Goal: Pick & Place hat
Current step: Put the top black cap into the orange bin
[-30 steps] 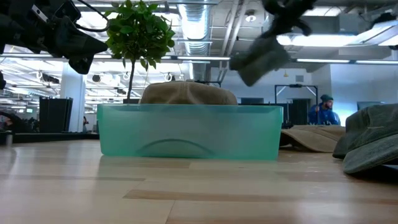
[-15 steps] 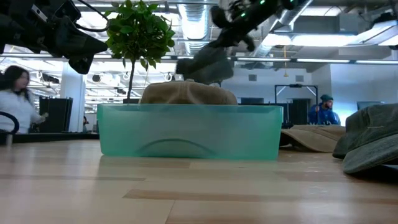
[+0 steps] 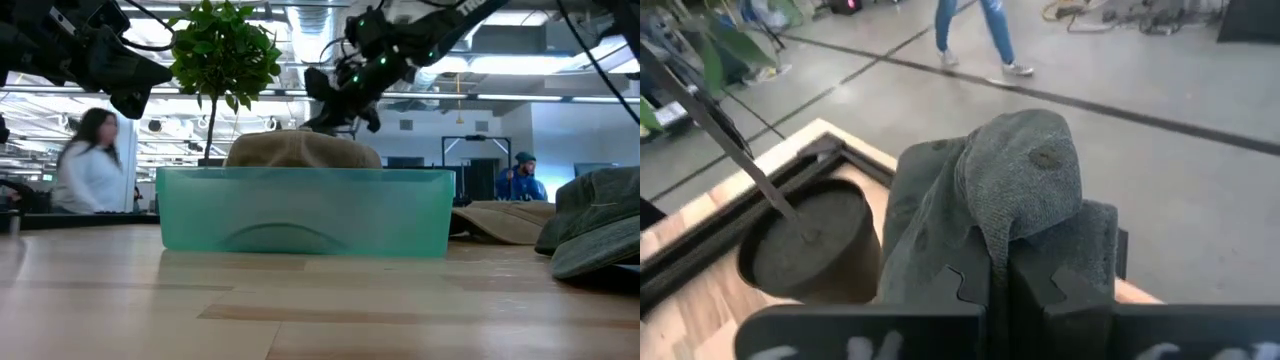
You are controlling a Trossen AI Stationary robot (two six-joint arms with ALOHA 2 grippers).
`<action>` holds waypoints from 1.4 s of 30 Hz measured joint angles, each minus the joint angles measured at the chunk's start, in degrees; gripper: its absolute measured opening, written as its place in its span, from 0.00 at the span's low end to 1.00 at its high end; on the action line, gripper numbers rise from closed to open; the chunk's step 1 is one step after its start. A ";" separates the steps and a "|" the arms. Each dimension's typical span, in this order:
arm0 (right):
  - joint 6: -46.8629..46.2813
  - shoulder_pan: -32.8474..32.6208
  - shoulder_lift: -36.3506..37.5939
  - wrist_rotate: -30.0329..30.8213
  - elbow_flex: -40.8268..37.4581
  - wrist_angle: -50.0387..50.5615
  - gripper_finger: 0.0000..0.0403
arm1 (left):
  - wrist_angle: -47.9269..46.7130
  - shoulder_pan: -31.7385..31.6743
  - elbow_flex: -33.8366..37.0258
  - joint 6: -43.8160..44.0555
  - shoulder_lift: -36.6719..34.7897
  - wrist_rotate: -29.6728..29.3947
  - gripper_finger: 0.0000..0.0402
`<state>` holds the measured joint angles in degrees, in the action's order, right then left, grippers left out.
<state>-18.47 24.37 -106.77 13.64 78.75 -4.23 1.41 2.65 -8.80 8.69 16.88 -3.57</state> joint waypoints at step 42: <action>-5.09 -0.63 0.68 4.29 -1.17 22.36 0.44 | -0.04 0.01 0.00 1.09 0.02 -0.20 0.00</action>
<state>-23.56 23.75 -106.08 17.93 77.58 18.14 1.37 2.66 -8.80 9.78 16.91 -3.77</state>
